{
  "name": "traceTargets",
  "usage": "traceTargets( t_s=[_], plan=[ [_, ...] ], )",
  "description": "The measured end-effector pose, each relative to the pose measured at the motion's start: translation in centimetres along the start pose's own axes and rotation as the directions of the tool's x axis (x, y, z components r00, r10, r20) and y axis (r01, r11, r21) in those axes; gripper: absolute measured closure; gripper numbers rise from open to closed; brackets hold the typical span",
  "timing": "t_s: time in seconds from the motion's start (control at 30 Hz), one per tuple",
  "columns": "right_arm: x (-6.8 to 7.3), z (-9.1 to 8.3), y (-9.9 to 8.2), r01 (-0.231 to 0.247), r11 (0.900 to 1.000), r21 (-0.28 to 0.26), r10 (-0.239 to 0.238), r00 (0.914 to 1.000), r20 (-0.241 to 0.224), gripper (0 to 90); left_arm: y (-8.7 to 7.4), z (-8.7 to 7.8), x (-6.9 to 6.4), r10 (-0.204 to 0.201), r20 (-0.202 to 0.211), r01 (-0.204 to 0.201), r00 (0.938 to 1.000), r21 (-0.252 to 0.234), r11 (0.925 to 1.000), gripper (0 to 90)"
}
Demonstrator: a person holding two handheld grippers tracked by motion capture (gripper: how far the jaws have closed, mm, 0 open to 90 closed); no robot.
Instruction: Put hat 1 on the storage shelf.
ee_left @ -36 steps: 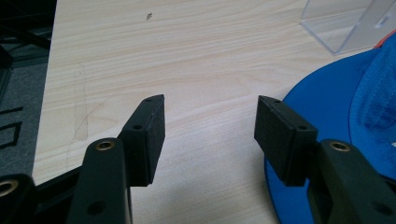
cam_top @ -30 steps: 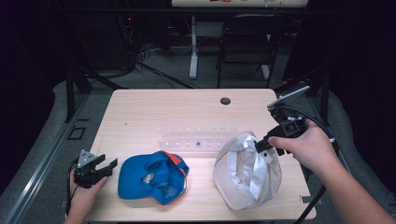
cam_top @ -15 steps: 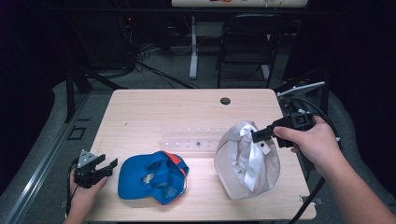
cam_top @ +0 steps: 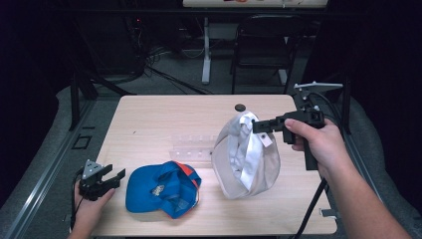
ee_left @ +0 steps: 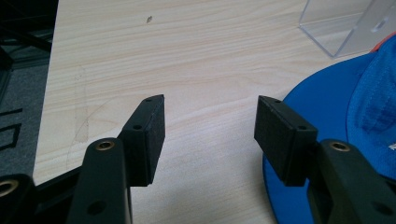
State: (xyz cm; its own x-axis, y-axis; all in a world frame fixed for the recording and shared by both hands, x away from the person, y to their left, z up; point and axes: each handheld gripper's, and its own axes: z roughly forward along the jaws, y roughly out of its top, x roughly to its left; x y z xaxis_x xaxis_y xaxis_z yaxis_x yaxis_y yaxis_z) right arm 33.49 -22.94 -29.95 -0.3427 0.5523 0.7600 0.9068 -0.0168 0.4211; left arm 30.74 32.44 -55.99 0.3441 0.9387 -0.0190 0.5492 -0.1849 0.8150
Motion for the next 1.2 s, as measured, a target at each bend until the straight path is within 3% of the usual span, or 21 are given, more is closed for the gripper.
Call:
traceTargets(
  t_s=[0.03, 0.33, 0.63, 0.9, 1.2],
  plan=[
    [0.1, 0.4, 0.4, -0.011, 0.9995, -0.028, 0.01, 0.9995, -0.03, 81.6, 0.0, 0.0, 0.0, -0.001, 0.0, 0.001, 1.0, 0.0, 1.0, 43.8],
    [0.3, 2.0, 2.4, -0.054, 0.9944, -0.091, 0.044, 0.9935, -0.105, 81.5, 0.1, -0.1, 0.0, -0.003, 0.006, 0.003, 1.0, 0.0, 1.0, 43.7],
    [0.4, 4.2, 4.5, -0.091, 0.9872, -0.131, 0.074, 0.9889, -0.129, 81.4, 0.1, -0.1, -0.1, -0.003, 0.016, 0.003, 0.9999, -0.021, 0.9998, 43.3],
    [0.2, 7.1, 6.2, -0.15, 0.9721, -0.18, 0.122, 0.9797, -0.159, 81.4, 0.2, -0.1, -0.4, 0.018, 0.011, -0.017, 0.9998, -0.025, 0.9995, 43.4],
    [-0.1, 9.7, 7.8, -0.201, 0.9575, -0.207, 0.174, 0.9742, -0.144, 81.4, 0.3, -0.2, -0.4, 0.007, 0.008, -0.007, 0.9999, -0.046, 0.9989, 42.3]
  ],
)
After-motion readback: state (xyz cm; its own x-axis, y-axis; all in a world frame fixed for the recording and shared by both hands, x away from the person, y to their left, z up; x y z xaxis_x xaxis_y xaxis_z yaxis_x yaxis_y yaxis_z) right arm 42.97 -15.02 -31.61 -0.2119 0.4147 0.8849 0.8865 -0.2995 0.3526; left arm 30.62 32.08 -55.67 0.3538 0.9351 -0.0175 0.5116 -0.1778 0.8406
